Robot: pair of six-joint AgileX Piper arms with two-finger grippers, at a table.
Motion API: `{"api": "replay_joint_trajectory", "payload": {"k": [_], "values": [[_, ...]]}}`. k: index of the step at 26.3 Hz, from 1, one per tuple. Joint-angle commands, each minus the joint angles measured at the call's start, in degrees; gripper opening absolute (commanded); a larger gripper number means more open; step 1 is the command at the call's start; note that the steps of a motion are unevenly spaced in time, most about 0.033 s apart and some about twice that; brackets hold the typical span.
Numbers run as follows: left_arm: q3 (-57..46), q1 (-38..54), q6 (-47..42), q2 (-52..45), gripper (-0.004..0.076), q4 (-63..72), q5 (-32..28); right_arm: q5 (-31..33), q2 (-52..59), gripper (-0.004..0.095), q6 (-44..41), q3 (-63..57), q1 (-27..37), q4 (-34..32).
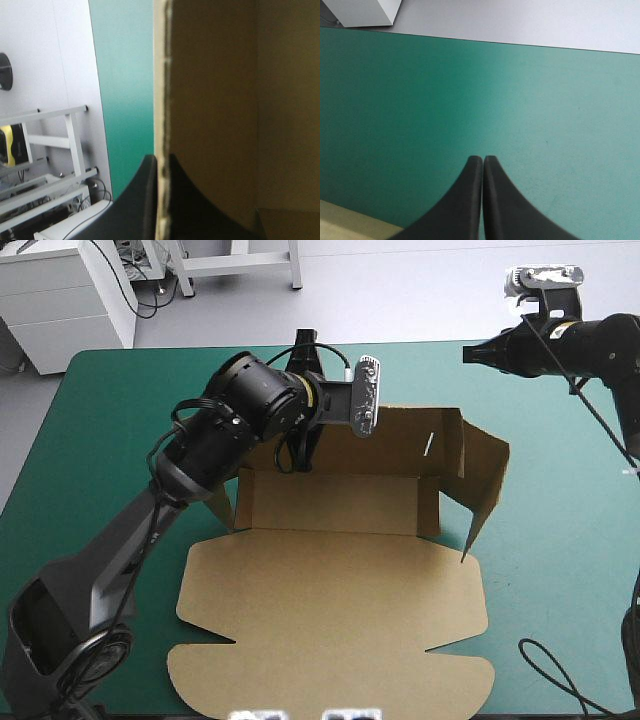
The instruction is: Fold the box
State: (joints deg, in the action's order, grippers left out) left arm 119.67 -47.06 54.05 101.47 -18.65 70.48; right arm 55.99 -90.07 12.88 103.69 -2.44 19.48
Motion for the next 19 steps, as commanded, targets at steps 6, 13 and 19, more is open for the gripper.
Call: {"api": "replay_joint_trajectory", "payload": {"k": [6,13,19], "values": [[-3.11,-0.15,-7.57,0.62,-0.0008,-3.67,-11.45,-0.58,2.57,-0.0004,0.06,1.78,-0.14,1.06],[-13.05,-2.24,-12.66,0.51,-0.0008,-8.29,-16.30,0.01,2.57,-0.0004,0.06,1.78,-0.14,1.06],[-20.36,-6.47,-21.58,0.41,-0.0008,-20.09,-19.44,0.96,2.57,-0.0004,0.06,1.78,-0.14,1.06]]}}
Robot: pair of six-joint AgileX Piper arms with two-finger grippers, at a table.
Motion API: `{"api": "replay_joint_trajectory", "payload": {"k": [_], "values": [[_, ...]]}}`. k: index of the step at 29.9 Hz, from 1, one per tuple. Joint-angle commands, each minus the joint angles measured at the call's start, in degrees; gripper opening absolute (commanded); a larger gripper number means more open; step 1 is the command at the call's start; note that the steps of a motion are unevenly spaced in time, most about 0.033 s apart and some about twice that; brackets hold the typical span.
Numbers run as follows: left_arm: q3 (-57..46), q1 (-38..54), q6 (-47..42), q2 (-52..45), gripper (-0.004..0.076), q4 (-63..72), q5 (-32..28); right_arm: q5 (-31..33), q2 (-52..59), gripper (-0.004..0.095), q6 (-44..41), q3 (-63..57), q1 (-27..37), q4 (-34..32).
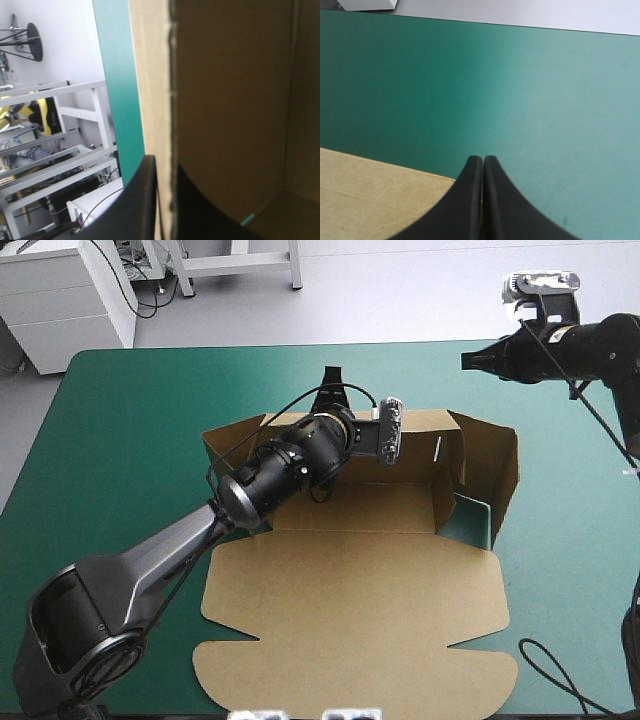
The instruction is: Fold the box
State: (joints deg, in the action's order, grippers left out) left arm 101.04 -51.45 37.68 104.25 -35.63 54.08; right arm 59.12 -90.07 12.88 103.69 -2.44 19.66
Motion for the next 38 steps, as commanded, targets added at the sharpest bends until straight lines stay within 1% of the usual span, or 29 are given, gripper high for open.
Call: {"api": "replay_joint_trajectory", "payload": {"k": [1,3,6,8,10,12,15,22,28,35,38], "values": [[-2.62,-2.55,-7.36,-2.37,-0.0008,-4.60,-3.62,-1.84,2.57,-0.0004,0.06,1.78,-0.14,0.87],[-5.01,-3.45,-12.77,-2.37,-0.0008,-9.06,-4.99,-1.44,2.57,-0.0004,0.06,1.78,-0.14,0.87],[-8.25,-5.08,-18.69,-2.37,-0.0008,-15.70,-5.40,-1.02,2.57,-0.0004,-0.12,1.78,-0.14,0.52],[-10.02,-6.16,-20.69,-2.37,-0.0008,-17.66,-5.44,-1.02,2.57,-0.0004,-0.74,1.78,-0.14,-0.25],[-11.48,-7.23,-20.85,-2.48,-0.0008,-17.94,-5.79,-1.35,2.45,-0.0004,-1.84,1.78,-0.14,-1.68],[-12.00,-8.30,-23.76,-2.48,-0.0008,-18.22,-6.33,-1.82,2.32,-0.0004,-2.91,1.78,-0.14,-3.09],[-12.11,-9.52,-27.25,-2.48,-0.0008,-21.45,-6.72,-2.19,1.83,-0.0004,-2.91,1.78,-0.14,-3.31],[-12.11,-10.52,-29.55,-2.48,-0.0008,-22.31,-6.41,-2.76,-1.16,-0.0004,-3.01,1.78,-0.14,-3.31],[-12.11,-10.52,-29.57,-2.48,-0.0008,-22.41,-6.41,-2.66,-3.71,-0.0004,-3.50,1.78,-0.14,-3.76],[-12.11,-10.52,-29.57,-2.48,-0.0008,-22.41,-6.28,-1.77,-7.50,-0.0004,-3.95,1.67,-0.14,-5.37],[-12.11,-10.52,-29.57,-2.48,-0.0008,-22.41,-6.28,0.47,-8.30,-0.0004,-3.95,1.67,-0.14,-5.66]]}}
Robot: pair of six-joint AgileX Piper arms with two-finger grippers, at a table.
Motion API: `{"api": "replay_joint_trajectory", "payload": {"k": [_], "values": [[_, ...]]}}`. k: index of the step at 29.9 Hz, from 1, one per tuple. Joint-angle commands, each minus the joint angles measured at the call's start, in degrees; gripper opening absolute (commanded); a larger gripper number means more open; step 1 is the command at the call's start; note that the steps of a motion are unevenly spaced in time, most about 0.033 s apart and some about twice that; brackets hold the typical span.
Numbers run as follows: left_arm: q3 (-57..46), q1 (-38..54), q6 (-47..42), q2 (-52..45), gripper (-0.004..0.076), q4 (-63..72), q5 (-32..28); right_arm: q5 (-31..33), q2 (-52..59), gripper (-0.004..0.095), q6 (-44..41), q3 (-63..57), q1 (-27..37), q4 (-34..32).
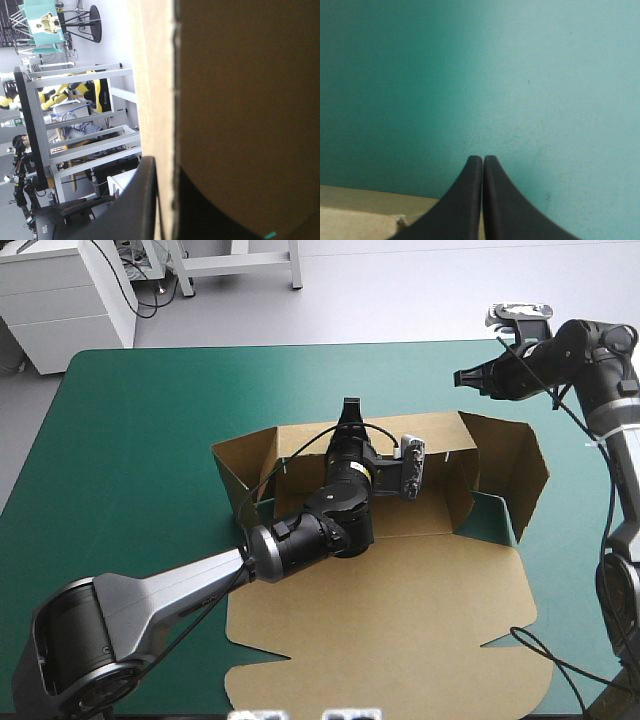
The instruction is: Fold the box
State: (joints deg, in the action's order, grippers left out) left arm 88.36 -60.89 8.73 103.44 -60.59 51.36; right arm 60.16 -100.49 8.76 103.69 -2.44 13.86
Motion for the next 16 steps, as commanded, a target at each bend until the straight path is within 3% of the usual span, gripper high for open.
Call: {"api": "replay_joint_trajectory", "payload": {"k": [1,11,16], "values": [[0.58,-1.09,-0.62,-1.67,-0.0008,2.43,-3.56,0.48,1.96,-0.0004,0.17,1.67,-0.14,-0.17],[0.58,-1.09,-0.62,-1.67,-0.0008,2.43,-3.56,4.83,2.31,-0.0004,2.14,-0.84,-0.03,-1.56],[0.58,-1.09,-0.62,-1.57,-0.0008,2.43,-2.80,2.74,4.31,-0.0004,2.82,-5.67,-0.03,-0.72]]}}
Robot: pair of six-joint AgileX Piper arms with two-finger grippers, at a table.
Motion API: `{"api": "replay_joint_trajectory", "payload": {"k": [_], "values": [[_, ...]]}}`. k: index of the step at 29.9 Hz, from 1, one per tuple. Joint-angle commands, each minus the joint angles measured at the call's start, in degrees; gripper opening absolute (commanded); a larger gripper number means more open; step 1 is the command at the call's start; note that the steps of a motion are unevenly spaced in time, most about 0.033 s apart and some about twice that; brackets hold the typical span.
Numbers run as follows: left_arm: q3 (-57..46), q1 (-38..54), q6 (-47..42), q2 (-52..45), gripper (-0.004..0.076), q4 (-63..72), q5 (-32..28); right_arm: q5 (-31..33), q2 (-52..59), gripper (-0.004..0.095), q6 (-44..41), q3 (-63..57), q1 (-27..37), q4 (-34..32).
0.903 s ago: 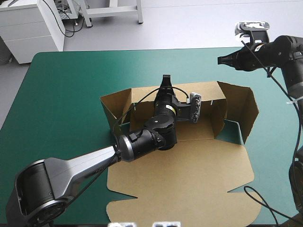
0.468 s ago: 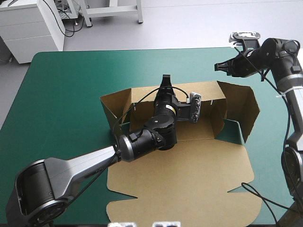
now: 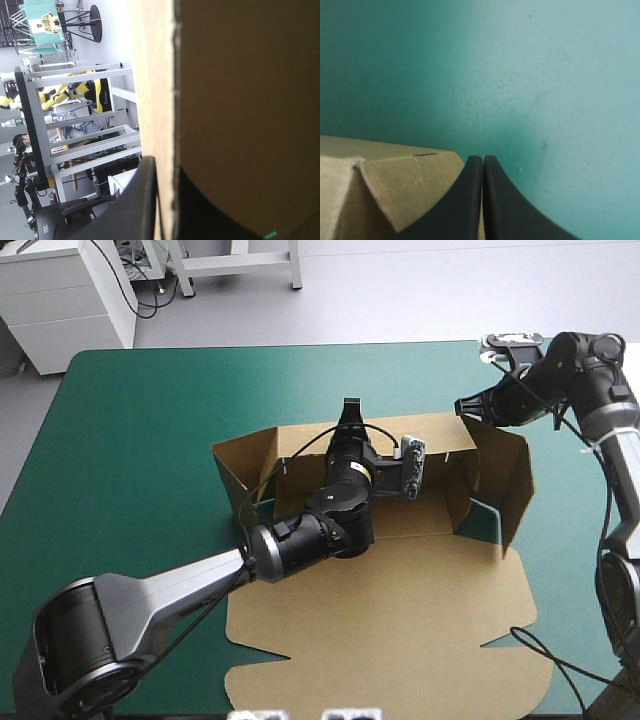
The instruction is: Fold the box
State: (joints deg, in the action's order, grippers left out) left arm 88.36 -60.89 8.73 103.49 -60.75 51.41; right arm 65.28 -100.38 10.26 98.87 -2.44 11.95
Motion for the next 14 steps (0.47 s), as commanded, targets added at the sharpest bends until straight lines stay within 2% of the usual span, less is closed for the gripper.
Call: {"api": "replay_joint_trajectory", "payload": {"k": [1,5,14], "values": [[0.58,-1.09,-0.62,-1.62,-0.0008,2.59,-2.73,-2.48,4.67,-0.0004,1.95,-1.77,-0.03,1.64],[0.58,-1.09,-0.62,-1.62,-0.0008,2.59,-2.73,-3.96,7.08,-0.0004,3.93,-6.22,-0.03,2.76],[0.58,-1.09,-0.62,-1.51,-0.0008,2.59,-2.86,-15.61,16.80,-0.0004,13.35,-21.00,-0.03,13.02]]}}
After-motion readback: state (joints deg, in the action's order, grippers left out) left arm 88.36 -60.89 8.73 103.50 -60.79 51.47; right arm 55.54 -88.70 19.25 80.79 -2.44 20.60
